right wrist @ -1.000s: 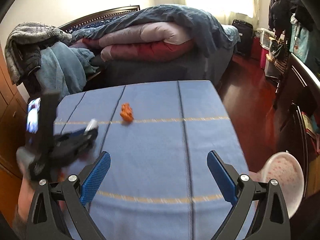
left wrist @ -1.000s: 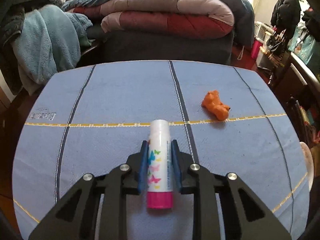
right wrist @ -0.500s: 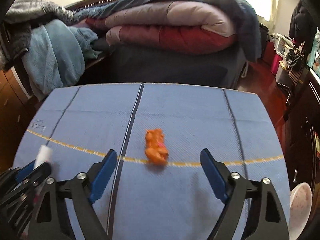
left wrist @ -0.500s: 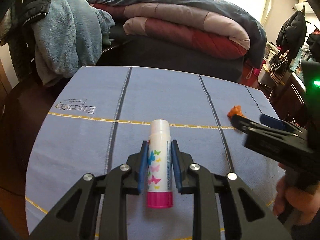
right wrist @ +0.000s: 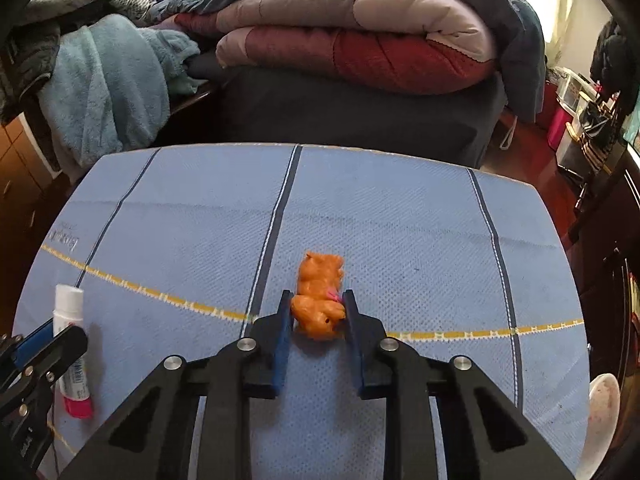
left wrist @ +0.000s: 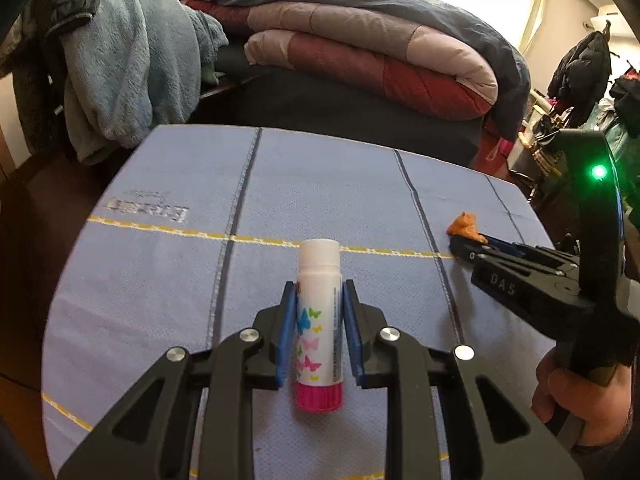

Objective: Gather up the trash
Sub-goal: 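Grasp the orange toy with the right tool while the left tool holds the glue stick, then carry the glue stick and orange toy over the wastebasket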

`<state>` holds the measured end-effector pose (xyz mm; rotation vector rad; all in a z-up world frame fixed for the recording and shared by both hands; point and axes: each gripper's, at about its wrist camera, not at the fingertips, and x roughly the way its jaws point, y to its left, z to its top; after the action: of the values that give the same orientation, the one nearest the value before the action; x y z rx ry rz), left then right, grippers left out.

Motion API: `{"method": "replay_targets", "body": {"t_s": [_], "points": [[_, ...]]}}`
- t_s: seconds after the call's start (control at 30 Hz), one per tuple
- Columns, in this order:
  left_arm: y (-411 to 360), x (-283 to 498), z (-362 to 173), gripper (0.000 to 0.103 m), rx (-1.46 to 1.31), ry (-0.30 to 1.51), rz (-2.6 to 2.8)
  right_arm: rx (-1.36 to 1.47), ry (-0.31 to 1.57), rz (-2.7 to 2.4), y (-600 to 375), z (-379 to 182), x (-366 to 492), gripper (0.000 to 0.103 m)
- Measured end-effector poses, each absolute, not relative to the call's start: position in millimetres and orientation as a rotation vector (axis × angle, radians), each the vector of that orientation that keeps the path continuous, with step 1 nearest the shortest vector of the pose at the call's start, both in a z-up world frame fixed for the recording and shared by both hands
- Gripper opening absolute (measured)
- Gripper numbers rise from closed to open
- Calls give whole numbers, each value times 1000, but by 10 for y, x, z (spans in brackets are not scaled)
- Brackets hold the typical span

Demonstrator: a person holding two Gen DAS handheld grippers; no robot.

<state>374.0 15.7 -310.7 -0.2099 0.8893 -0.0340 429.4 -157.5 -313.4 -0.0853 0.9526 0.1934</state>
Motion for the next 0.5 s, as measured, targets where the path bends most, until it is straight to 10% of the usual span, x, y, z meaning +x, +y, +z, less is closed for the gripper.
{"method": "replay_targets", "body": {"t_s": [0.5], "points": [[-3,3714,-3247,24,-200,933,-36,18,894,237,-1951,-2834,3700,24]]}}
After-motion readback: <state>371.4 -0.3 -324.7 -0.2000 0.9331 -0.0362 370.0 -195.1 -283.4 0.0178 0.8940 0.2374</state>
